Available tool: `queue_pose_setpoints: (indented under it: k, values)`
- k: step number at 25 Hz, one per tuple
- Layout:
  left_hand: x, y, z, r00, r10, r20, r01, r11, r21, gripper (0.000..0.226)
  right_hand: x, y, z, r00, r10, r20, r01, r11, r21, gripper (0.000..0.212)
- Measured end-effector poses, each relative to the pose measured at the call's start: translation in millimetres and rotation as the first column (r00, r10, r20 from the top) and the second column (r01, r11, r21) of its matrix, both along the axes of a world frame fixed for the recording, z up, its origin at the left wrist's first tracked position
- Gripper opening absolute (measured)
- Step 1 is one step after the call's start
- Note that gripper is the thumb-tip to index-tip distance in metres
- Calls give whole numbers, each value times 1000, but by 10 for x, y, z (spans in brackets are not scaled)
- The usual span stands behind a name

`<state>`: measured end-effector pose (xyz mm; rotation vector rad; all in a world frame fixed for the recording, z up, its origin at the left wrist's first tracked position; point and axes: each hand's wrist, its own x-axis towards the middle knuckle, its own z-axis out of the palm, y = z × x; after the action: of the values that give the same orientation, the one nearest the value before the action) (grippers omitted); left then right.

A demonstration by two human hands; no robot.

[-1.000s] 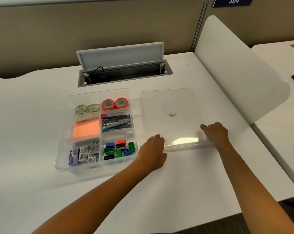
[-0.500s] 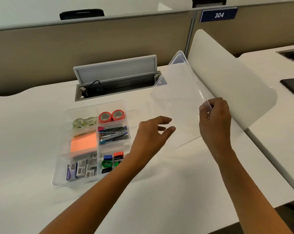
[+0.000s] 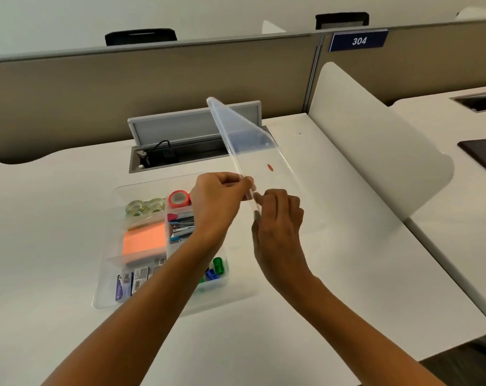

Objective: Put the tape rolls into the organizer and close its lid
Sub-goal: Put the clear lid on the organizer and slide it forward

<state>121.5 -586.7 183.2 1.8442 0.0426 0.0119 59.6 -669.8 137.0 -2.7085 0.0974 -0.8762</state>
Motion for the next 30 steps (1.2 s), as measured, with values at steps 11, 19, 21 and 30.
queue_pose_setpoints:
  k: [11, 19, 21, 30]
  values:
    - [81, 956, -157, 996, 30, -80, -37, 996, -83, 12, 185, -1075, -107, 910, -195, -367, 365, 796, 482, 36]
    - [-8, 1737, -411, 974, 101, -201, -86, 993, 83, 22, 196, -692, -233, 852, 307, -424, 173, 599, 782, 23]
    - [-95, 1952, -509, 962, 149, -228, -118, 982, 145, 22, 172, -489, -299, 859, 278, -429, 174, 631, 756, 21]
    - [-212, 2356, -911, 896, 417, -153, -323, 849, 419, 28, 188, 161, -528, 832, 254, -493, 190, 705, 683, 23]
